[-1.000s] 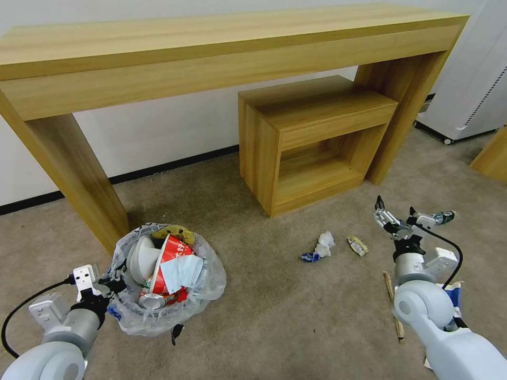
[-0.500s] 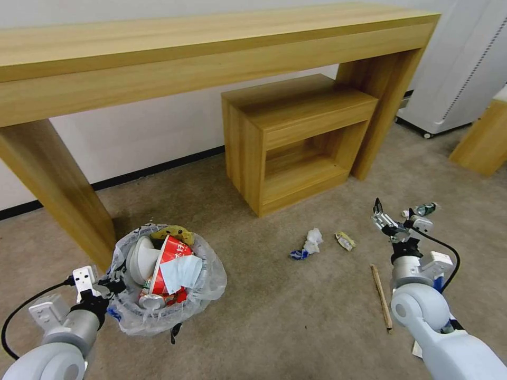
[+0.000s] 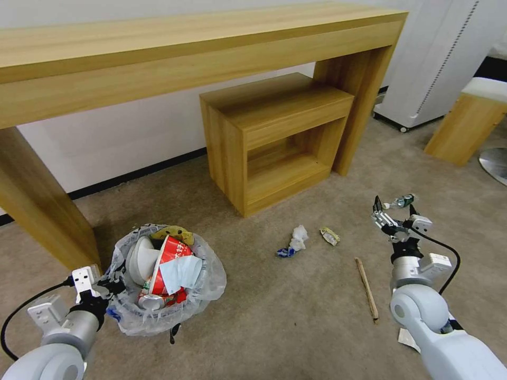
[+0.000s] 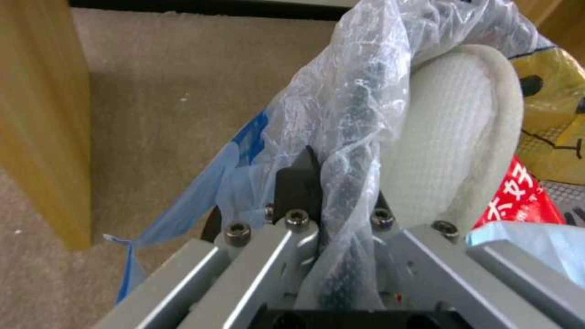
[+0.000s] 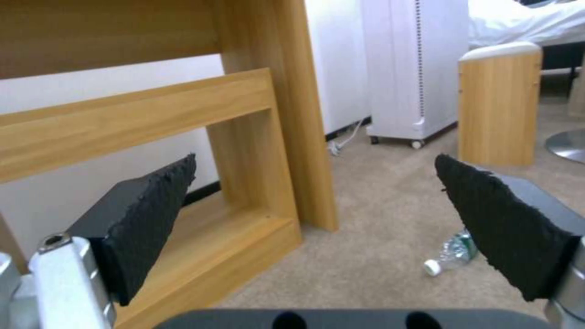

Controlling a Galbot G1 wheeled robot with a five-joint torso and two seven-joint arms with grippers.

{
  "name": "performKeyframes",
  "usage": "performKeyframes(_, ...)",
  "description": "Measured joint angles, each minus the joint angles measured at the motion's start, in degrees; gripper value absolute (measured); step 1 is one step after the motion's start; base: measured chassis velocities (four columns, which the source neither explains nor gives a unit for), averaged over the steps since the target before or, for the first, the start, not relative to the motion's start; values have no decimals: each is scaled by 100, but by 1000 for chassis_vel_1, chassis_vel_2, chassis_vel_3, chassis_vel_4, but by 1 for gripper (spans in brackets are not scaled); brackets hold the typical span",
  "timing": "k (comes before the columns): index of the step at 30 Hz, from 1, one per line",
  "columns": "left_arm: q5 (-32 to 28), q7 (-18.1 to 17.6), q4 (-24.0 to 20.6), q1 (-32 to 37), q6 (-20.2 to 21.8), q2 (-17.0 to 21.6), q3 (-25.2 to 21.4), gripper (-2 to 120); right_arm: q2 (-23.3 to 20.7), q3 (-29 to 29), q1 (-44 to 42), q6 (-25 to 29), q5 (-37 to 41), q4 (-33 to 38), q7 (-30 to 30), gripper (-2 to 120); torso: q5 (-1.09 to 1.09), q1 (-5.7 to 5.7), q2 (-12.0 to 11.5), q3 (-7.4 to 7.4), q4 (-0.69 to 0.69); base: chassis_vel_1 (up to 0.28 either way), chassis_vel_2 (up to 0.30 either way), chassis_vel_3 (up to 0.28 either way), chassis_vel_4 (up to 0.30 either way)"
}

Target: Pick up the trash bin and place the garbage on the floor into it.

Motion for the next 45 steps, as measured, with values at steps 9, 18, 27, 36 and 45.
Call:
performKeyframes(9, 25, 14, -16, 31, -21, -39, 5, 1, -11, 14, -14, 59, -46, -19, -36, 100, 0, 0, 0, 0, -1, -50, -42, -45, -47)
performKeyframes(18, 17, 3, -22, 31, -48, -30, 1, 1, 28, 9, -13, 107, -149, -50, -57, 100, 0, 0, 0, 0, -3, -57, -54, -64, -62)
performKeyframes(27, -10, -20, 69, -16, -67, 26, -50, 1, 26, -16, 5, 131, -164, -81, -98, 100, 0, 0, 0, 0, 2, -5, -4, -5, -6)
performKeyframes(36, -80, -100, 277, -77, 10, 85, -135, 1, -19, -25, -14, 134, -162, -95, -166, 100, 0, 0, 0, 0, 0, 0, 0, 0, 0)
performKeyframes(45, -104, -107, 328, -76, 28, 94, -174, 1, -4, -76, 8, 125, -138, -121, -236, 100, 0, 0, 0, 0, 0, 0, 0, 0, 0)
